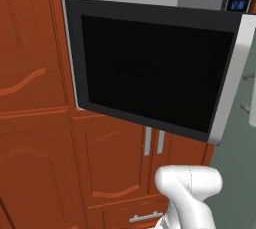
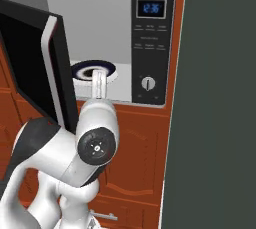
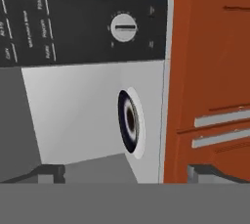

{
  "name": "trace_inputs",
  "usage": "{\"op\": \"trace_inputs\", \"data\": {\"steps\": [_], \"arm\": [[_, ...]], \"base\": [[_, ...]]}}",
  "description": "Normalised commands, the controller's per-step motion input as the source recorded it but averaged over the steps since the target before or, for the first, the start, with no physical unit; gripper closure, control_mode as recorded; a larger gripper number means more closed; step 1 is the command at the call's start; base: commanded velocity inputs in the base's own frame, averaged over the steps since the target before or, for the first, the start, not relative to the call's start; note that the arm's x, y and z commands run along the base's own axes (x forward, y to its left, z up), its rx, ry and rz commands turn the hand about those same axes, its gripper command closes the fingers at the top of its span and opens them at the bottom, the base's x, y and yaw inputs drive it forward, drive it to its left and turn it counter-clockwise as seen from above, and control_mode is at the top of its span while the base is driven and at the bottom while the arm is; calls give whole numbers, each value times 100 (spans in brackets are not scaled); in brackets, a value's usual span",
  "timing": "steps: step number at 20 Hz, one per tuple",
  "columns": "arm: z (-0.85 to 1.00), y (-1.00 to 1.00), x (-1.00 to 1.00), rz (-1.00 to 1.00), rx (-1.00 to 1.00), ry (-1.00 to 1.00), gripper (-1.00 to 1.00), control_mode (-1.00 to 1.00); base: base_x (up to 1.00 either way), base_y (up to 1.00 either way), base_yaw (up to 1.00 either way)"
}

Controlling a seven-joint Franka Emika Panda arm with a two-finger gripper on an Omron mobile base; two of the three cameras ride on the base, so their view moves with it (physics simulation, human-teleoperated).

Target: Pick the chicken drumstick from the counter and place it in the microwave. Then turn on the microwave.

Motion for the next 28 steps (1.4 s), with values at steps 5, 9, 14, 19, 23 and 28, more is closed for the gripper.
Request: {"op": "trace_inputs", "data": {"steps": [5, 9, 14, 19, 23, 28], "arm": [[-15, 27, 30, 29, 5, 1, -100, -100], [-1, 73, -17, 43, 0, 0, -100, -100], [2, 100, -63, 39, -12, -8, -100, -100], [12, 100, -91, 36, -14, -17, -100, -100], [11, 100, -64, 27, -18, -18, -100, -100], [2, 100, -19, 8, -18, -13, -100, -100]], "base": [[0, 0, 0], [0, 0, 0], [0, 0, 0], [0, 0, 0], [0, 0, 0], [0, 0, 0]]}}
